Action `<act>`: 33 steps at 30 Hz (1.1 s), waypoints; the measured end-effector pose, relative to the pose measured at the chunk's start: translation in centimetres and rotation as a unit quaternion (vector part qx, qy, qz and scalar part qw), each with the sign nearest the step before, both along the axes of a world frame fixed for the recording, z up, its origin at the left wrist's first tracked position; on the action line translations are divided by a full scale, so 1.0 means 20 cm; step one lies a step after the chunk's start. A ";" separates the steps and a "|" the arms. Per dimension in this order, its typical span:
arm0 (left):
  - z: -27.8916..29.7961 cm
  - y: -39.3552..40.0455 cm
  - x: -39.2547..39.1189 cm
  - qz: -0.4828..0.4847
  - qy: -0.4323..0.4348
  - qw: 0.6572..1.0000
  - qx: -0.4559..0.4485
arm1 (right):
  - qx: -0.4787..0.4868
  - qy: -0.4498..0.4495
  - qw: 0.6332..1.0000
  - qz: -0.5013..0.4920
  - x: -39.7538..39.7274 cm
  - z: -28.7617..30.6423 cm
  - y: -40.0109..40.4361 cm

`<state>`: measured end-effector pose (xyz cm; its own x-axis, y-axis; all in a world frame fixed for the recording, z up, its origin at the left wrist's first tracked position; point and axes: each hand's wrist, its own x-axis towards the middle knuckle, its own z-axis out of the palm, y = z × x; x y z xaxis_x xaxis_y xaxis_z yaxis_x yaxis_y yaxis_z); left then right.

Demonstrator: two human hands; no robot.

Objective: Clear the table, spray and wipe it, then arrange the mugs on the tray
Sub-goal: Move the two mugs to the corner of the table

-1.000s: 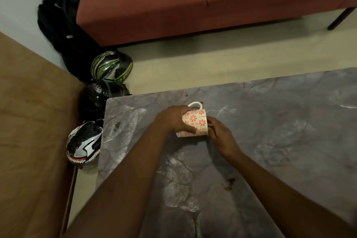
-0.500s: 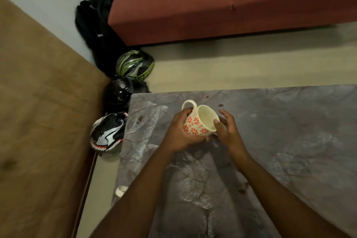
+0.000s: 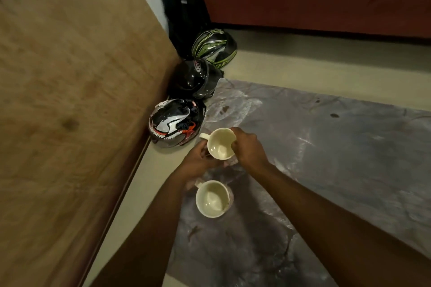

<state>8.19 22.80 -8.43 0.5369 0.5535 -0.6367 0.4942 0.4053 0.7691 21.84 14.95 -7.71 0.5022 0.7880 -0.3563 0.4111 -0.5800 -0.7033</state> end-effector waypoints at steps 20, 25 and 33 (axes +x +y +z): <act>0.08 -0.46 -0.17 -0.317 0.366 0.788 0.381 | 0.019 -0.187 0.956 0.226 -0.11 -0.08 -0.12; 0.04 -0.52 -0.19 -0.281 0.398 0.780 0.393 | -0.029 -0.254 0.922 0.291 -0.12 -0.09 -0.10; -0.03 -0.44 -0.21 -0.245 0.304 0.833 0.392 | -0.019 -0.274 0.915 0.295 -0.09 -0.05 0.01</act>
<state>3.92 14.00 -9.13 0.5305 0.7364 -0.4198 0.8476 -0.4680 0.2502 20.07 15.19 -8.69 0.1059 0.9716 -0.2118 0.9453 -0.1644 -0.2817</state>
